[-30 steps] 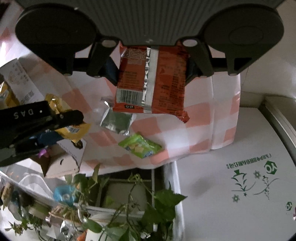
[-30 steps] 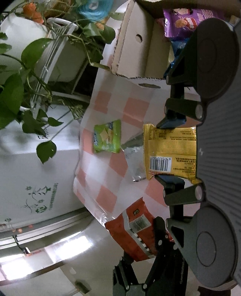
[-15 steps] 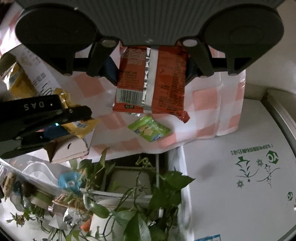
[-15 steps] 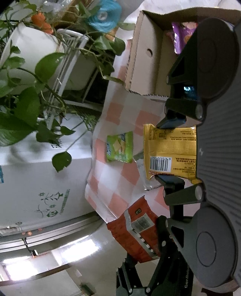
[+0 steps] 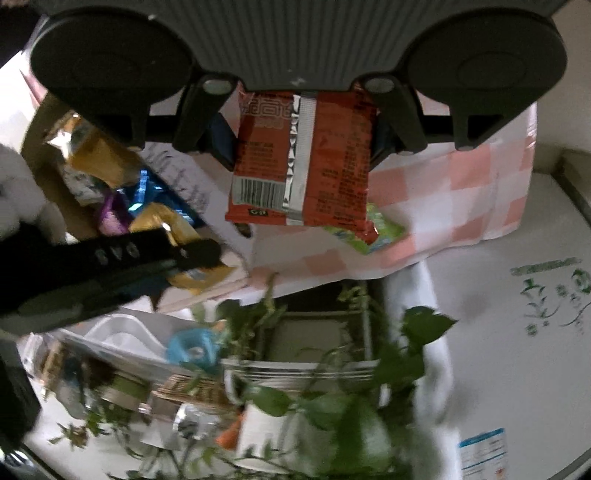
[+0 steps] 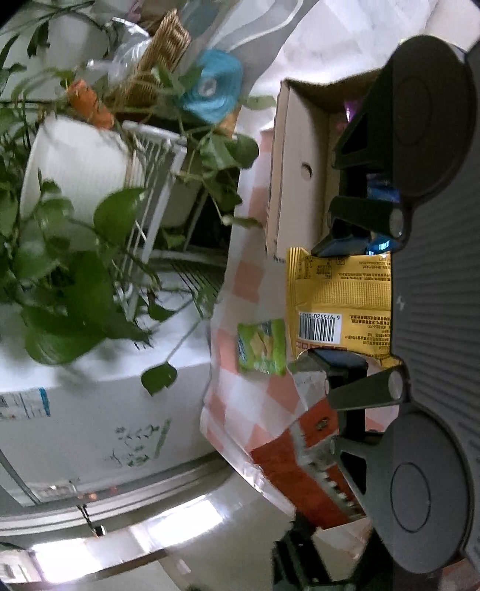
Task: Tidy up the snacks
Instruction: 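Lift both packets and carry them over the cardboard box, then lower both packets into the box and open both grippers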
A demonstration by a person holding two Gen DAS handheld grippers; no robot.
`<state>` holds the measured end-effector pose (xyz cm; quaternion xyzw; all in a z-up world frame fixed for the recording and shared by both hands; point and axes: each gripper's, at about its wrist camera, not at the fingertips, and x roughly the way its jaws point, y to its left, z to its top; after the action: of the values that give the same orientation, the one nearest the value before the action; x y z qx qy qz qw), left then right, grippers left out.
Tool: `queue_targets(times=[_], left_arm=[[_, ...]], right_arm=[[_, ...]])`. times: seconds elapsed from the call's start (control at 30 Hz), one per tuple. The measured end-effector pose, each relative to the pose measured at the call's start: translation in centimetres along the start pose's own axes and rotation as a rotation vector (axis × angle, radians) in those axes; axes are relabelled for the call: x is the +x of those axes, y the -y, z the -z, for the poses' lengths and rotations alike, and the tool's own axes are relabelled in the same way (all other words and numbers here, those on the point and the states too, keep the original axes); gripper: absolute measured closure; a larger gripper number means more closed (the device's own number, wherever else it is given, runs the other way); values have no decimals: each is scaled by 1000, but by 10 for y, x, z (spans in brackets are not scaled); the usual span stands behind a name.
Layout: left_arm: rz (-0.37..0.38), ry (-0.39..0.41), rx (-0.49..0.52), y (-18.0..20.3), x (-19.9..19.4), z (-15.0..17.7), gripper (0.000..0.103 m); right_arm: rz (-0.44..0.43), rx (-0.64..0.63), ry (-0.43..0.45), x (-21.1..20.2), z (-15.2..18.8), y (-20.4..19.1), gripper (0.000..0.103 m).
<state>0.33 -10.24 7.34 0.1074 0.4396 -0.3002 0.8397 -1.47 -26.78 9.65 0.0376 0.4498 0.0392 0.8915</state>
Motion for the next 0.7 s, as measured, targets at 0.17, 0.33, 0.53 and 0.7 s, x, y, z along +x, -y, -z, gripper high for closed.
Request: queue_targets(times=[0.17, 0.33, 0.53, 0.7], left_arm=[[40, 18, 18, 26, -1, -1, 34], [69, 23, 14, 49, 0, -6, 34], [106, 20, 37, 78, 2, -12, 34], [135, 16, 50, 97, 4, -17, 34]], right_arm=[[26, 22, 3, -10, 6, 17, 46], [66, 55, -3, -16, 9, 34, 46], [75, 96, 21, -27, 11, 49, 46], [75, 107, 31, -35, 14, 61, 46]])
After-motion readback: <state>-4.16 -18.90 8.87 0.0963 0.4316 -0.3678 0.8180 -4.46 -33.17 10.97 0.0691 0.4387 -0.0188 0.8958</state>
